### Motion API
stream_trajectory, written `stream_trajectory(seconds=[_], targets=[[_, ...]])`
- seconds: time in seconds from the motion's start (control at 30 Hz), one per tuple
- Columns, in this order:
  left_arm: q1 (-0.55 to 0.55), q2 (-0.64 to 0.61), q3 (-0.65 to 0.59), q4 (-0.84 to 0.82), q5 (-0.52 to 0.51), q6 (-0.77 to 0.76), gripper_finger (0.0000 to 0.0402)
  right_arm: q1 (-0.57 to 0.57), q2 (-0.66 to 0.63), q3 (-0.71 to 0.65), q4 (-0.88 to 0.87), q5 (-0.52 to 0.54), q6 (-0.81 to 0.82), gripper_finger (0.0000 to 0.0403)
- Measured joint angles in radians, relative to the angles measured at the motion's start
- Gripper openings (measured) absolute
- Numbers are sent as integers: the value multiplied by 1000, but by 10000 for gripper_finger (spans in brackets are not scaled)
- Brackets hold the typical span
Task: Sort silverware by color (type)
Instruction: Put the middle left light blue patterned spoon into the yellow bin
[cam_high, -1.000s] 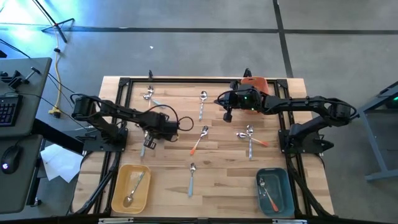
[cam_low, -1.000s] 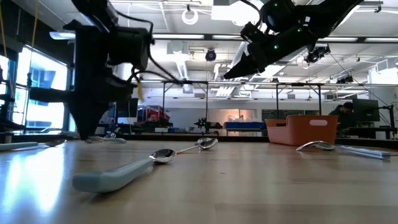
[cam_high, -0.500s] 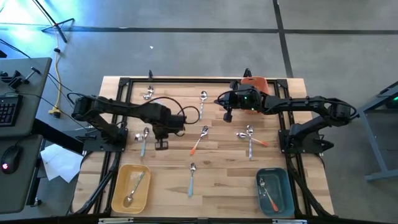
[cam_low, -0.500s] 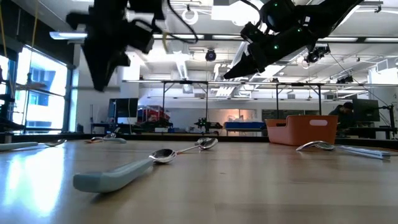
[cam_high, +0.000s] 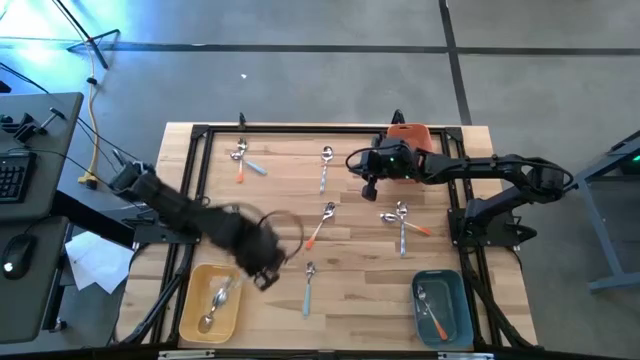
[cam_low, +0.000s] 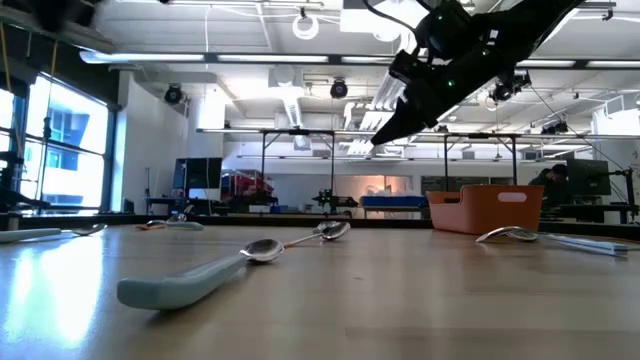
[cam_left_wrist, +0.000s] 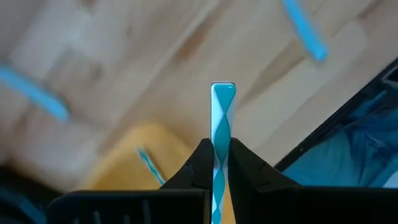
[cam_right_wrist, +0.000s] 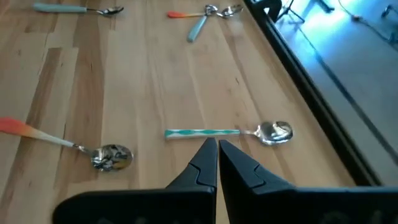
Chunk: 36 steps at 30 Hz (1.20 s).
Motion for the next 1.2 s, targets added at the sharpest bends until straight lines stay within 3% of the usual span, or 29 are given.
stream_trajectory(seconds=[0.23,0.43,0.67,1.0,1.2], targets=[[-254,0,-65,23,-61,-438,9,19,0,-66,86,0,34,0],[-335,0,-177,81,-92,-590,9,32,0,-98,132,1,79,0],[-324,-1,-283,84,-98,-575,9,92,0,-101,129,59,102,0],[-297,-1,-402,249,-80,-463,11,131,0,-101,156,77,81,0],[-292,-1,-411,256,-80,-429,43,122,0,-101,204,77,59,0]])
